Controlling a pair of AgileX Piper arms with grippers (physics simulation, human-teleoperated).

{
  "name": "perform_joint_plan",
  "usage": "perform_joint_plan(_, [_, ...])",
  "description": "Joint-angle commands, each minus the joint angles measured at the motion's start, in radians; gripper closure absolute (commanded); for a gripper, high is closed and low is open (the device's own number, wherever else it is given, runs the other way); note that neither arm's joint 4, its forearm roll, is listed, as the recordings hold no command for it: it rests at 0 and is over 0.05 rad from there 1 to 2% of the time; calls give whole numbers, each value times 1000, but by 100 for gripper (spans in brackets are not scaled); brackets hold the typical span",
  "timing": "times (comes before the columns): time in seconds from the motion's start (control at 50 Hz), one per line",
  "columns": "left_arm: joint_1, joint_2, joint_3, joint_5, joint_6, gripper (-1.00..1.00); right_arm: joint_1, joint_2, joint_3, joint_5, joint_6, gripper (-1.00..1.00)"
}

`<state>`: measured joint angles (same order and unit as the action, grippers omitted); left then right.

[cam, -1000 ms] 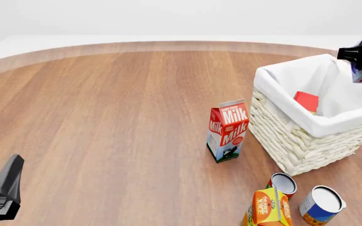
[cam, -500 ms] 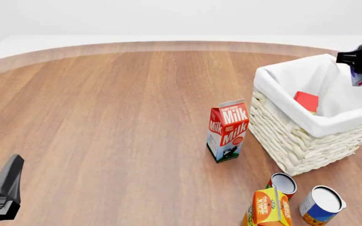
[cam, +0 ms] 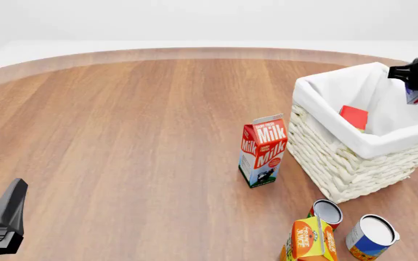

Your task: Pick up the cream cheese box and the butter, and put them in the basket.

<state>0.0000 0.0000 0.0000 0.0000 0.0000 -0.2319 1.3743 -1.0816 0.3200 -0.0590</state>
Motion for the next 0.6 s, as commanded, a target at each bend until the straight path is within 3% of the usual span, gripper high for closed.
perform_joint_plan(0.02, [0,0,0,0,0,-100,-6,11,1,-18,6,100])
perform_joint_plan(0.18, [0,0,0,0,0,-100,-5,17,-6,-17,5,100])
perform_joint_plan(0.2, [0,0,0,0,0,-100,6,3,-1,-19,0,-100])
perform_joint_plan(0.6, [0,0,0,0,0,-100,92,-92,-15,55,-11,-100])
